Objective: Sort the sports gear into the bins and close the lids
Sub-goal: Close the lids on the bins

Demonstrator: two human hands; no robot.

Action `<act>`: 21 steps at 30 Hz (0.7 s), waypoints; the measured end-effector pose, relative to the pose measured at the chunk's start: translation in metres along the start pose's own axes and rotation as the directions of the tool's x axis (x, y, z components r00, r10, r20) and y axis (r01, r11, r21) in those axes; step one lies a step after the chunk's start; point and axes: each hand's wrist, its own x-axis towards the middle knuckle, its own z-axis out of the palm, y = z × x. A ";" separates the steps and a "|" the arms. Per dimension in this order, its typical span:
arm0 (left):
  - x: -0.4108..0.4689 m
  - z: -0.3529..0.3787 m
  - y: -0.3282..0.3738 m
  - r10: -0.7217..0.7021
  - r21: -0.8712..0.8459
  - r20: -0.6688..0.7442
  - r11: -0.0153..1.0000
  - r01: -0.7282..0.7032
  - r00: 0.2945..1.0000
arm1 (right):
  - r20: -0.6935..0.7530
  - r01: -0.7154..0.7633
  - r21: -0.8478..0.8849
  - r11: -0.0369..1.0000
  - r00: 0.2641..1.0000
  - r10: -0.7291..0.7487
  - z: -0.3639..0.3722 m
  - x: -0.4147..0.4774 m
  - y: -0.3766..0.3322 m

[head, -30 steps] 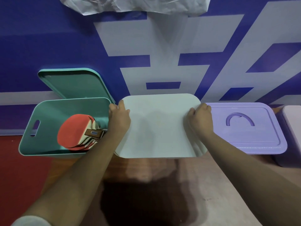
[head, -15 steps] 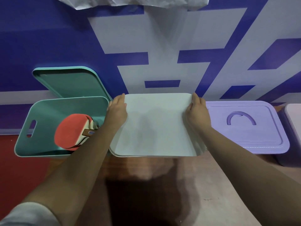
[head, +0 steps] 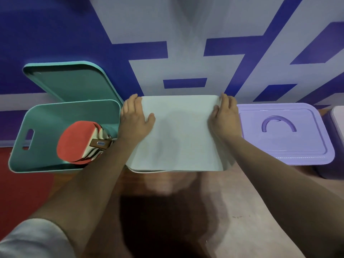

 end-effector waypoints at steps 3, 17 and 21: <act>-0.014 -0.007 0.010 0.105 0.099 0.007 0.990 -0.105 0.994 | -0.037 0.073 -0.001 0.997 0.997 -0.073 -0.006 -0.011 0.000; -0.104 -0.015 0.011 -0.047 0.152 0.130 0.988 0.027 0.990 | 0.245 0.325 -0.311 0.893 0.935 -0.254 -0.012 -0.076 0.020; -0.104 -0.012 0.011 -0.052 0.157 0.128 0.987 0.032 0.990 | 0.235 0.311 -0.265 0.913 0.939 -0.251 -0.015 -0.078 0.018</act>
